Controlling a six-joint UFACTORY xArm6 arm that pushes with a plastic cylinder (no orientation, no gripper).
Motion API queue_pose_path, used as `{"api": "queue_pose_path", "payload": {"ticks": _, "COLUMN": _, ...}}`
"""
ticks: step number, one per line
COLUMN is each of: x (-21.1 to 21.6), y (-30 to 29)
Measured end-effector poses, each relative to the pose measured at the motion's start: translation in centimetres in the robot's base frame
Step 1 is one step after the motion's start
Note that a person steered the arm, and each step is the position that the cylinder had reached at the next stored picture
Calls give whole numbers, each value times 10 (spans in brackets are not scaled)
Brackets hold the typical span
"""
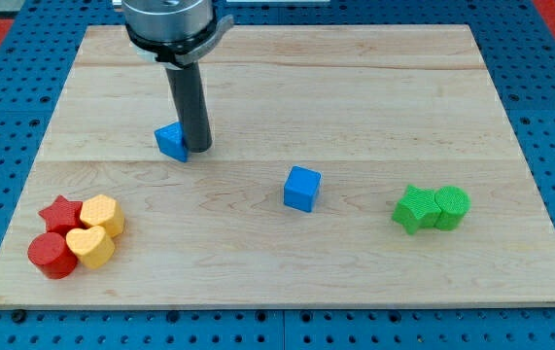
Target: Push the blue triangle to the top left
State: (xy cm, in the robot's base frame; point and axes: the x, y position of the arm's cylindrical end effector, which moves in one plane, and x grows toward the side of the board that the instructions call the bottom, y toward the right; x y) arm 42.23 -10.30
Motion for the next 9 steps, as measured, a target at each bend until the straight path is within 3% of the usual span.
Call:
{"api": "queue_pose_path", "payload": {"ticks": 2, "x": 47, "y": -55}}
{"api": "queue_pose_path", "payload": {"ticks": 3, "x": 15, "y": -66}}
{"api": "queue_pose_path", "payload": {"ticks": 4, "x": 10, "y": -55}}
{"api": "queue_pose_path", "payload": {"ticks": 5, "x": 47, "y": -36}}
{"api": "queue_pose_path", "payload": {"ticks": 6, "x": 47, "y": -3}}
{"api": "queue_pose_path", "payload": {"ticks": 9, "x": -49, "y": -84}}
